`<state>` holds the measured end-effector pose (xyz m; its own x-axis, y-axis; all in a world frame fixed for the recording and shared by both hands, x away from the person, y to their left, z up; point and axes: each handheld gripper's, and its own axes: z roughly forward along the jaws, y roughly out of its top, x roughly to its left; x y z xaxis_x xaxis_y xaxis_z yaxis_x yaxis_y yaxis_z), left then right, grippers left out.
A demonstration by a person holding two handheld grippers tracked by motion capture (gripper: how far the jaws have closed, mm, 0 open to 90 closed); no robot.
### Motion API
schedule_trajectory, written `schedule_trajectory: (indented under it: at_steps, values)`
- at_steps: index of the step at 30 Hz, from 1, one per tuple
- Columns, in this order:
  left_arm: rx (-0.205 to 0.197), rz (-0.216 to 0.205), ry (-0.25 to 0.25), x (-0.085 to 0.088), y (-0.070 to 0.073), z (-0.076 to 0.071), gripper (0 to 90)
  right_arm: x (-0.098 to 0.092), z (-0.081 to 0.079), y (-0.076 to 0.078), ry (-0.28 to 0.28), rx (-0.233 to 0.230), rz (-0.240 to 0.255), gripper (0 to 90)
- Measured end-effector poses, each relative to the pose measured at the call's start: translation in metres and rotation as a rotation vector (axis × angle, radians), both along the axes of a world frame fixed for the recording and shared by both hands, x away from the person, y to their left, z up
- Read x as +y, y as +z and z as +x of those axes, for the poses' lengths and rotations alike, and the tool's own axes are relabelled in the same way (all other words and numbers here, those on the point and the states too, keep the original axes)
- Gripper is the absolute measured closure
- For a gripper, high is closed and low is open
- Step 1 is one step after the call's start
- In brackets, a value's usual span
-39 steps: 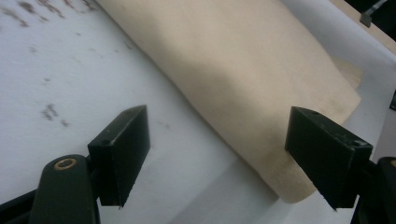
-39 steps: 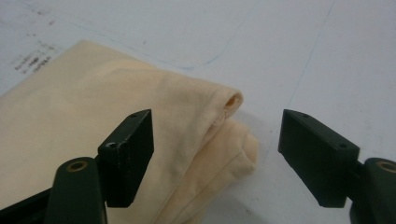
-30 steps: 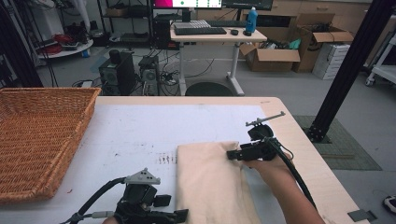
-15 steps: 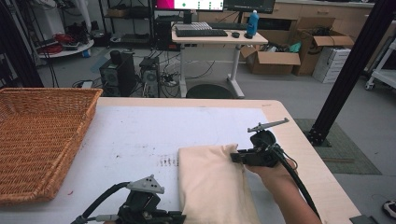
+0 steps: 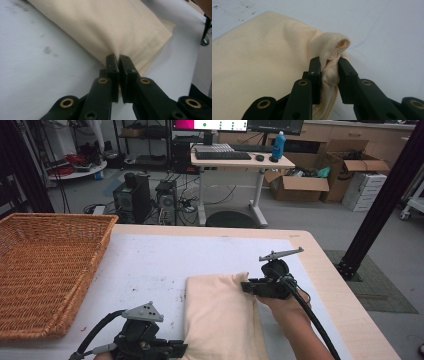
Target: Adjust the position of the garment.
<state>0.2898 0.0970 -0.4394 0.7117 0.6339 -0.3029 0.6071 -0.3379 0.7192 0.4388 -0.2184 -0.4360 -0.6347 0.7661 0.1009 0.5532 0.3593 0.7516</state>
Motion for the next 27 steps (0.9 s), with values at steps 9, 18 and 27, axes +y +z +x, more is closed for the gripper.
schedule_trajectory:
  at_steps: [9, 18, 27]
  values:
    - [-0.006, -0.008, 0.104, 0.038, -0.001, 0.014, 87.0, 0.038, 0.027, 0.000, 0.032, 0.001, 0.020, 74.7]
    - [-0.012, -0.010, 0.125, 0.039, -0.003, 0.008, 80.4, 0.043, 0.032, -0.002, 0.028, 0.007, 0.026, 67.3]
    - [-0.061, -0.099, 0.196, 0.040, 0.017, 0.002, 31.9, 0.016, 0.017, 0.009, -0.029, -0.042, 0.034, 34.4]
